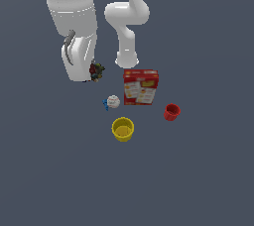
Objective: Pick up a designated object from a clutter of objects.
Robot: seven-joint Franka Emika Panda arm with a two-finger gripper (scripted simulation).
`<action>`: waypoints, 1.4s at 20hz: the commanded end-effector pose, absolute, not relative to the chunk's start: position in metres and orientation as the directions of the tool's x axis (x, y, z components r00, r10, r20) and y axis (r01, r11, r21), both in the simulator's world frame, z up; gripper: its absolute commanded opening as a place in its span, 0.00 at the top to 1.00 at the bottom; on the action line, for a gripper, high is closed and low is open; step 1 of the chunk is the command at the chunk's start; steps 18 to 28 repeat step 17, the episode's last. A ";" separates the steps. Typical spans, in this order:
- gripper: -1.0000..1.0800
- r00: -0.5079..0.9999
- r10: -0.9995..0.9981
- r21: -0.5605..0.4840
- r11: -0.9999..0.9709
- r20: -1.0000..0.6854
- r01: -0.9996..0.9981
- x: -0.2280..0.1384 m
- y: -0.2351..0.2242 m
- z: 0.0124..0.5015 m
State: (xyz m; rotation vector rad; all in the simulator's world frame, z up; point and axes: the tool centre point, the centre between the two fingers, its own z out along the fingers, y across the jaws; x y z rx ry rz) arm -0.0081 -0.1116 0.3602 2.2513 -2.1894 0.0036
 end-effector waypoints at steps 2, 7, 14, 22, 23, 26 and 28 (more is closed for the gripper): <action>1.00 0.028 -1.000 -0.001 -0.028 0.001 -1.000 0.003 -0.106 0.382; 1.00 0.029 -1.000 0.000 -0.029 0.000 -1.000 0.014 -0.101 0.401; 1.00 0.029 -1.000 0.000 -0.029 0.000 -1.000 0.022 -0.098 0.415; 1.00 0.029 -1.000 0.000 -0.029 0.000 -1.000 0.023 -0.098 0.416; 1.00 0.029 -1.000 0.000 -0.029 0.000 -1.000 0.023 -0.098 0.416; 1.00 0.029 -1.000 0.000 -0.029 0.000 -1.000 0.023 -0.098 0.416; 1.00 0.029 -1.000 0.000 -0.029 0.000 -1.000 0.023 -0.098 0.416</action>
